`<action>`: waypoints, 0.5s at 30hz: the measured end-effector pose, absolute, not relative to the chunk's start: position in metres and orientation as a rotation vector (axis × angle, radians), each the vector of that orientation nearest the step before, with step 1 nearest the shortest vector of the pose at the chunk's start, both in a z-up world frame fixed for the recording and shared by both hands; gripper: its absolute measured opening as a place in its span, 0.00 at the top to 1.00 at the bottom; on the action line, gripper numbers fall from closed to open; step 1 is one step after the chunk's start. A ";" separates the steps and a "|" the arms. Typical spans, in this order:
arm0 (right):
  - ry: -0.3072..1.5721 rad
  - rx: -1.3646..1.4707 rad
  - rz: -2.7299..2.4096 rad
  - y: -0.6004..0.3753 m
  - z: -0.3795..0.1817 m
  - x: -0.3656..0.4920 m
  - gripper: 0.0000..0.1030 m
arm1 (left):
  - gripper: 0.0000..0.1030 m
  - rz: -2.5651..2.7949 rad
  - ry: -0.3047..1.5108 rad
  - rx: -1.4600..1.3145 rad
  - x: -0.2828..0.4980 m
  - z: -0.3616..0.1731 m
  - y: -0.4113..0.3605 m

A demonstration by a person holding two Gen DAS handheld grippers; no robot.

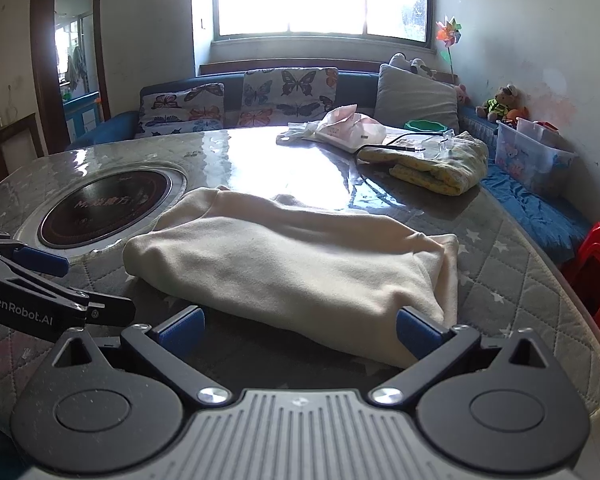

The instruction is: Fold clothes

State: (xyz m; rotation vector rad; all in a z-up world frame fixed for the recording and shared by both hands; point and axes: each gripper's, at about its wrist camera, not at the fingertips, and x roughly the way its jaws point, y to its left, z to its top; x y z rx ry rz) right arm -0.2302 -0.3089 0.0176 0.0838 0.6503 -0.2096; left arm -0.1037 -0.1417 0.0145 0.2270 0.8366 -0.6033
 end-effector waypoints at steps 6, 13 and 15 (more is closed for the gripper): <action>0.657 0.082 -0.202 -0.306 0.015 -0.229 0.00 | 0.00 -0.608 0.833 0.229 -0.105 0.015 -0.143; 0.661 0.085 -0.197 -0.306 0.014 -0.230 0.00 | 0.00 -0.610 0.831 0.238 -0.108 0.014 -0.145; 0.662 0.085 -0.196 -0.306 0.013 -0.230 0.00 | 0.00 -0.610 0.830 0.240 -0.108 0.014 -0.145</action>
